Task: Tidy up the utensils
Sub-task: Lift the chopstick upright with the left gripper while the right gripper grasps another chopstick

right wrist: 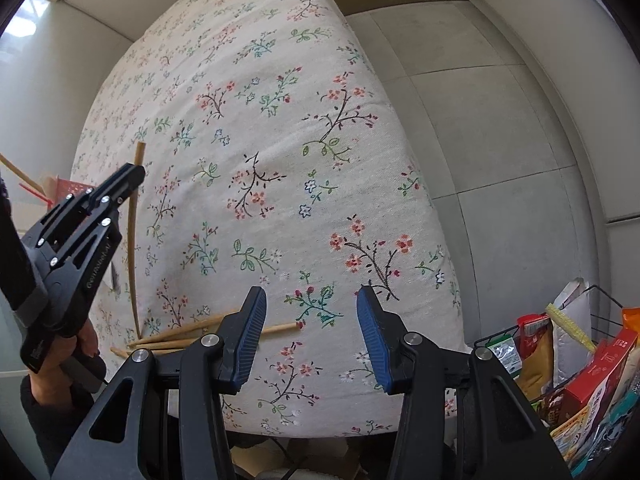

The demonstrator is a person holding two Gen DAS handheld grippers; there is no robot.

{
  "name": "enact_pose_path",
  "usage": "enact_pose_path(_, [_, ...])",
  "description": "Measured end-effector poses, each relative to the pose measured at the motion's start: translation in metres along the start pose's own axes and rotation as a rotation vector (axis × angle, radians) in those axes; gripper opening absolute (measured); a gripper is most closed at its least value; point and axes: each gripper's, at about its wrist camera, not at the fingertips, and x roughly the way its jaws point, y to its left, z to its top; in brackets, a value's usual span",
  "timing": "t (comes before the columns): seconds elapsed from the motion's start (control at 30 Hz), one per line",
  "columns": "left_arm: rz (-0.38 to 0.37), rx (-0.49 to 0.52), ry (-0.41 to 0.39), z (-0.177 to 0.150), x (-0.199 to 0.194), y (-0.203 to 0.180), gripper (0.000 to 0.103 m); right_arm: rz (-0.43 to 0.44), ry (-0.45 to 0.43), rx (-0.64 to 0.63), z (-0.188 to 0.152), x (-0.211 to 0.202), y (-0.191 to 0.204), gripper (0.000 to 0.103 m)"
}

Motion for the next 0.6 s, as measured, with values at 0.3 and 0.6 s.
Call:
enact_pose_path(0.3, [0.004, -0.135, -0.108, -0.014, -0.07, 0.035, 0.008, 0.108, 0.128, 0.007, -0.009, 0.035, 0.031, 0.05])
enact_pose_path(0.6, [0.019, -0.269, -0.203, -0.037, -0.118, 0.079, 0.007, 0.144, 0.184, 0.047, -0.01, 0.062, 0.054, 0.05])
